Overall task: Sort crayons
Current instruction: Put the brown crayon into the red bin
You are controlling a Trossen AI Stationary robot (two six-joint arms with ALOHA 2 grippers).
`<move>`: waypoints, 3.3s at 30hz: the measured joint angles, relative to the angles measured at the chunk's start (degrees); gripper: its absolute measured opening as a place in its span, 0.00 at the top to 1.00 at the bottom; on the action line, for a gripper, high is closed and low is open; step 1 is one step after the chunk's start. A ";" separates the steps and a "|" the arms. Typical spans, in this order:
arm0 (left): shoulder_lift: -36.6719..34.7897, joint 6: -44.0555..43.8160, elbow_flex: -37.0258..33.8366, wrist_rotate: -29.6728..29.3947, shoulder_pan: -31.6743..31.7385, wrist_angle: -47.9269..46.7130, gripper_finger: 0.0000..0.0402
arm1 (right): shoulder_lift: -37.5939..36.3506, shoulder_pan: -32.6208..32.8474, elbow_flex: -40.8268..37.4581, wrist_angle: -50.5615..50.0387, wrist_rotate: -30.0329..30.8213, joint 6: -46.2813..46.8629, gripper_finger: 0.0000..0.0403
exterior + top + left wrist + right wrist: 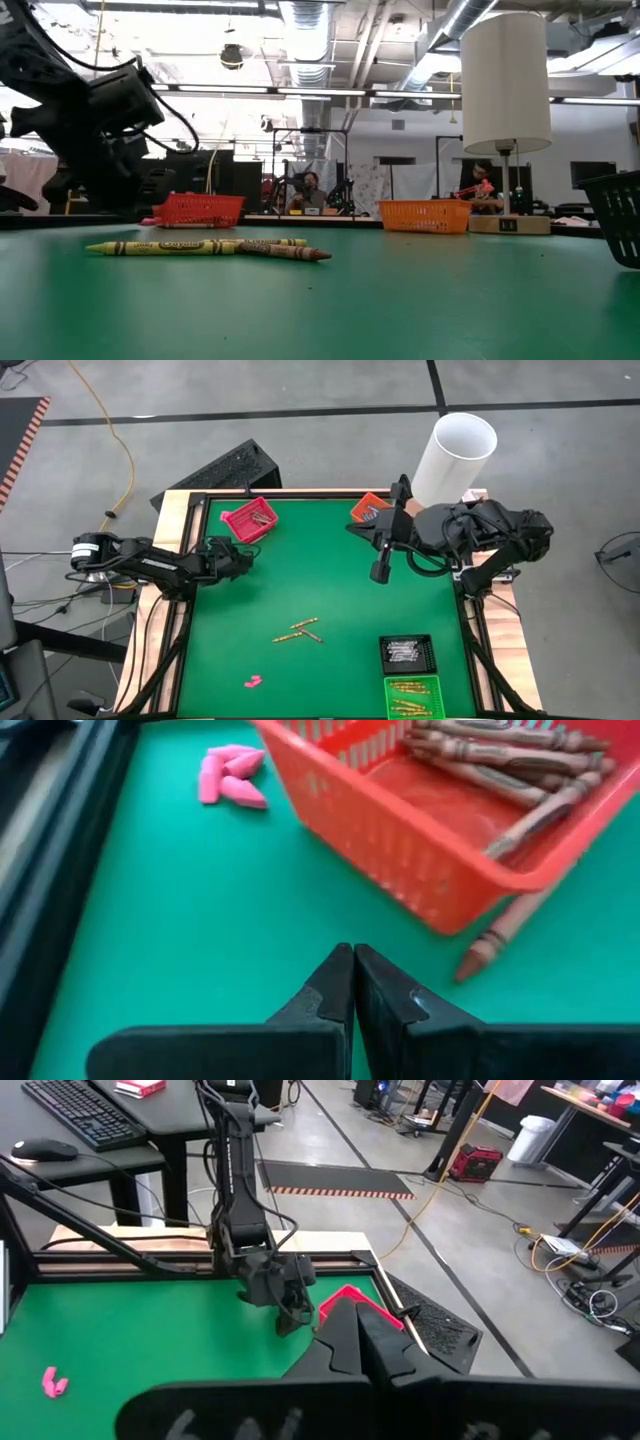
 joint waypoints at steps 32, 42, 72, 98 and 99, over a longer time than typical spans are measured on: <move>6.18 15.10 3.41 40.03 -18.70 41.16 1.00 | 3.28 -3.87 0.09 -13.21 6.39 14.64 1.00; -5.41 14.54 11.38 39.10 -18.25 41.26 1.00 | 20.41 -24.34 0.06 -20.80 -6.60 24.24 1.00; -39.17 19.49 13.72 29.88 -22.70 21.85 1.00 | 44.07 -31.79 1.04 -16.57 -22.02 10.79 1.00; -39.15 13.07 13.70 39.50 -26.89 -5.88 0.60 | 33.89 -35.93 -9.53 -14.77 -43.52 -32.21 0.54; -39.09 12.35 13.70 39.04 -27.52 -7.99 0.58 | 34.03 -35.93 -10.52 -14.16 -43.52 -32.99 0.52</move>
